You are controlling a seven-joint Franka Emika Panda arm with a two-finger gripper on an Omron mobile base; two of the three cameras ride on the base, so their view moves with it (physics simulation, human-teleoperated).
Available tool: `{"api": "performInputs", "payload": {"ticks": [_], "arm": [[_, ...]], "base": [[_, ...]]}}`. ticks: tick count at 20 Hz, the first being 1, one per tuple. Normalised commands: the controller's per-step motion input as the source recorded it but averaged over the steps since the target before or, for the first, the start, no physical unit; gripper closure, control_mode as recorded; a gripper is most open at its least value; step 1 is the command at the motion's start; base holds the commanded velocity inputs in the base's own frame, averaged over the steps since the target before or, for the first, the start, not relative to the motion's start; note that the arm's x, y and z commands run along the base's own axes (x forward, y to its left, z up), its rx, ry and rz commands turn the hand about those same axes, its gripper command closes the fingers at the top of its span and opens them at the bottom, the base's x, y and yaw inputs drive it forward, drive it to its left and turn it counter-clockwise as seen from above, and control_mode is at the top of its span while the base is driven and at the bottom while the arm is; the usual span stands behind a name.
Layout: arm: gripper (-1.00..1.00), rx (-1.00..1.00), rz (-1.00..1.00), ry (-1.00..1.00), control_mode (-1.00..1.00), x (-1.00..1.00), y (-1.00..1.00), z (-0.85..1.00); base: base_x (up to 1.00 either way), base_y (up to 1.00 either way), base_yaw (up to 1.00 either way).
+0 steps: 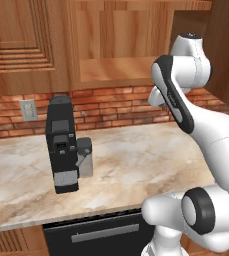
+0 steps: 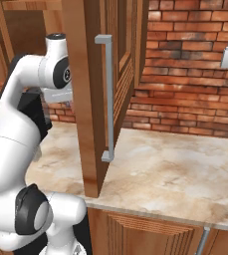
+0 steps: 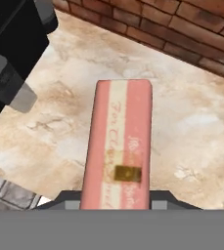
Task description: Open the cabinet. Pick the bar soap and place it next to the sink. Then close the cabinet.
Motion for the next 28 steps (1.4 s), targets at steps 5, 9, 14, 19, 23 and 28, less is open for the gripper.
{"api": "performInputs", "payload": {"ticks": [5, 9, 14, 19, 23, 28], "arm": [[1.00, 0.06, -0.22, 0.08, -1.00, -0.01, -0.10, -0.31], [1.00, 0.08, -0.32, 0.01, -1.00, -0.31, -0.15, -0.03], [1.00, 0.00, -0.39, 0.00, -1.00, -0.34, -0.03, -0.07], [1.00, 0.00, -0.35, 0.00, -1.00, -0.68, 0.00, -0.02], [1.00, 0.00, -0.15, -0.01, -1.00, -0.65, 0.00, 0.00], [1.00, 0.01, -0.04, -0.06, -1.00, -0.67, 0.05, 0.01]], "base": [[0.00, 0.00, 0.00], [0.00, 0.00, 0.00], [0.00, 0.00, 0.00], [0.00, 0.00, 0.00], [0.00, 0.00, 0.00], [0.00, 0.00, 0.00]]}}
